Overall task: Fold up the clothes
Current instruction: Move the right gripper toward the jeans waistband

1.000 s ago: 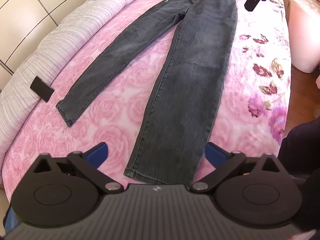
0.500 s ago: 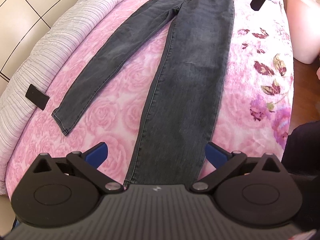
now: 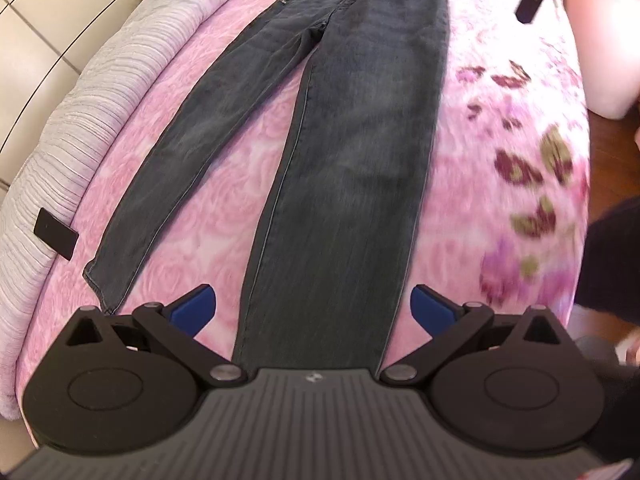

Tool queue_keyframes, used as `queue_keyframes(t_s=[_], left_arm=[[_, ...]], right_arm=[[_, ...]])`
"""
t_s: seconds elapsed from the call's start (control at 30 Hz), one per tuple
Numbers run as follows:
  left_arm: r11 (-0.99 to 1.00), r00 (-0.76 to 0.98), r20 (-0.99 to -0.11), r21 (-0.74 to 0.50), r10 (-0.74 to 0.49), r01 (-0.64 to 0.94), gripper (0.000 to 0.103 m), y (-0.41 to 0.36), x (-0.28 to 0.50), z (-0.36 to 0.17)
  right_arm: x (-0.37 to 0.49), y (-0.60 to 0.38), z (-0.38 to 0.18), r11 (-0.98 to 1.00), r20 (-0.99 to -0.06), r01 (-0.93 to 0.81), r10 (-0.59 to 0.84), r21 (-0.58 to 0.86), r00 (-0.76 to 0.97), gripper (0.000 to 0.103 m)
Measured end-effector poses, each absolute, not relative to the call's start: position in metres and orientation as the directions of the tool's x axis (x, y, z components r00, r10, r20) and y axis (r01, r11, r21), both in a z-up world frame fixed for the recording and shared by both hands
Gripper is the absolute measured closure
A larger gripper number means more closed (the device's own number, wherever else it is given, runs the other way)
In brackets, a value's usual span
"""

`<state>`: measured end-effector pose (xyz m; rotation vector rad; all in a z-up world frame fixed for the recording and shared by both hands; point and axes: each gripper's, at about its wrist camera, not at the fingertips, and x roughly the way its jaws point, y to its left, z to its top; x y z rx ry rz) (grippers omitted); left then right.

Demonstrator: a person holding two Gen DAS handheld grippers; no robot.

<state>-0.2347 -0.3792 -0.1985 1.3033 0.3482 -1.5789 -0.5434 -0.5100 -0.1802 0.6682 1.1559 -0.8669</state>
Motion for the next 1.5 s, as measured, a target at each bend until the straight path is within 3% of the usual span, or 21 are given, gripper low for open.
queue_keyframes(t_s=[0.27,0.57,0.93,1.27,1.5], left_arm=[[-0.362,0.182,-0.859,0.382,-0.479,0.85,0.001,-0.423,-0.315,-0.209],[-0.345,0.196,-0.852,0.393,-0.486,0.852,0.002,-0.431,-0.354,-0.235],[-0.37,0.141,-0.827,0.387,-0.545,0.845,0.008,-0.438,-0.351,-0.276],[-0.4,0.155,-0.812,0.432,-0.563,0.809,0.012,-0.457,-0.368,-0.302],[-0.362,0.227,-0.798,0.481,-0.559,0.799,0.015,-0.465,-0.39,-0.308]], right_arm=[[-0.612,-0.594,-0.204,0.641,-0.934,0.768,-0.279,-0.007,0.224,0.015],[-0.628,-0.642,-0.217,0.863,-0.9,0.445,-0.37,-0.24,0.231,0.015],[-0.604,-0.717,-0.223,0.785,-0.898,0.577,-0.398,-0.226,0.19,0.015],[-0.599,-0.711,-0.266,0.779,-0.751,0.399,-0.603,-0.483,0.269,0.017],[-0.66,-0.7,-0.279,0.782,-0.727,0.396,-0.608,-0.481,0.318,0.019]])
